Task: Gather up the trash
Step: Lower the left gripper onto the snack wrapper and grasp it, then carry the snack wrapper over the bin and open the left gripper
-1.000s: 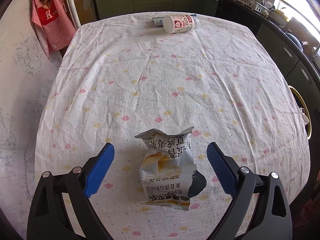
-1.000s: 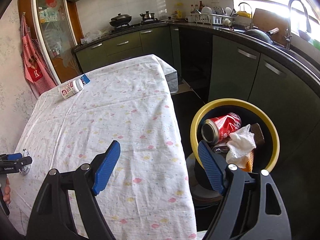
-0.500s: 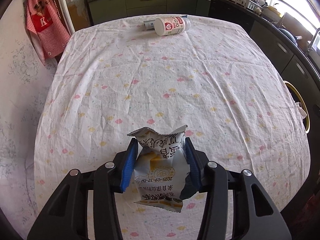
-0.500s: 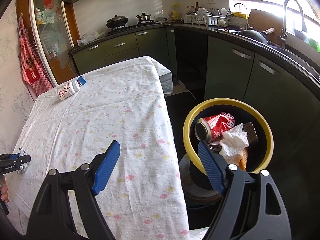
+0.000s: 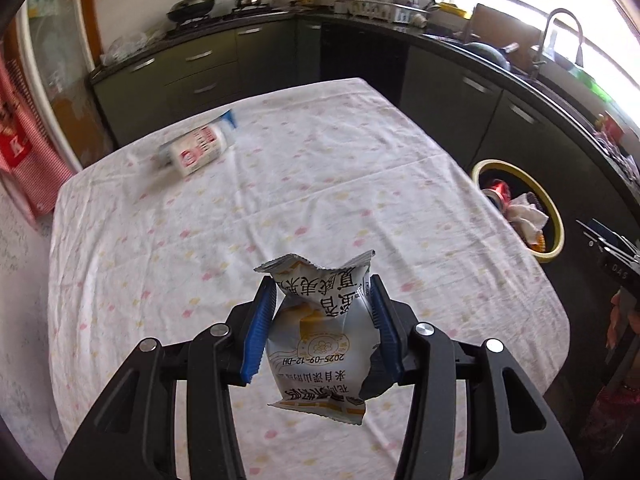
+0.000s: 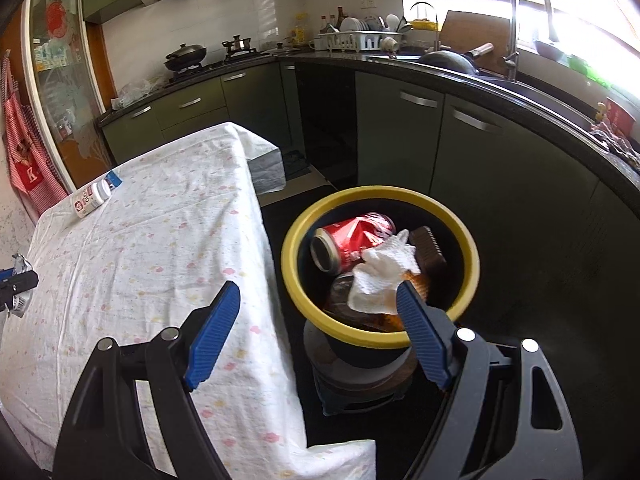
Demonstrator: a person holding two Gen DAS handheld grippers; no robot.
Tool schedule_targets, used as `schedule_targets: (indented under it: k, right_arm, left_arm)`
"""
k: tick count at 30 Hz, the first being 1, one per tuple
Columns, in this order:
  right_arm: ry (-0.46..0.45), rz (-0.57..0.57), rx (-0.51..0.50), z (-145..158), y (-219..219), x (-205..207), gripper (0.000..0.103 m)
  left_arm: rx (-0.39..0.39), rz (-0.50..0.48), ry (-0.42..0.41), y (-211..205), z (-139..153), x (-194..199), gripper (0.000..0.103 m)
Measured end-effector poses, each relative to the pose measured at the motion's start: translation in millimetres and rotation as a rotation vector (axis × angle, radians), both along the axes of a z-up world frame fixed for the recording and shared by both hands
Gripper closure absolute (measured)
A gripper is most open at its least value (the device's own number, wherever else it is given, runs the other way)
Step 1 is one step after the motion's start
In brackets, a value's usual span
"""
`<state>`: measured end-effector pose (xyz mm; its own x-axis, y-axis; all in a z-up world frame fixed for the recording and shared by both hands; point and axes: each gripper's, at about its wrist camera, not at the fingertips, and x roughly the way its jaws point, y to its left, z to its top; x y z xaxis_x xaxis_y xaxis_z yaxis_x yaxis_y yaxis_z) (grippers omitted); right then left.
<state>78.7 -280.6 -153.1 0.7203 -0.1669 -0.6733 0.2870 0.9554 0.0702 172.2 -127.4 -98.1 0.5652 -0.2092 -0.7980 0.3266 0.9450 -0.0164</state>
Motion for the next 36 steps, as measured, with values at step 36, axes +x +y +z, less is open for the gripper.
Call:
schedule_targets:
  k: [36]
  right_arm:
    - [0.045, -0.214, 0.033, -17, -76, -41, 0.027]
  left_arm:
    - [-0.197, -0.483, -0.086, -232, 15, 73, 0.016]
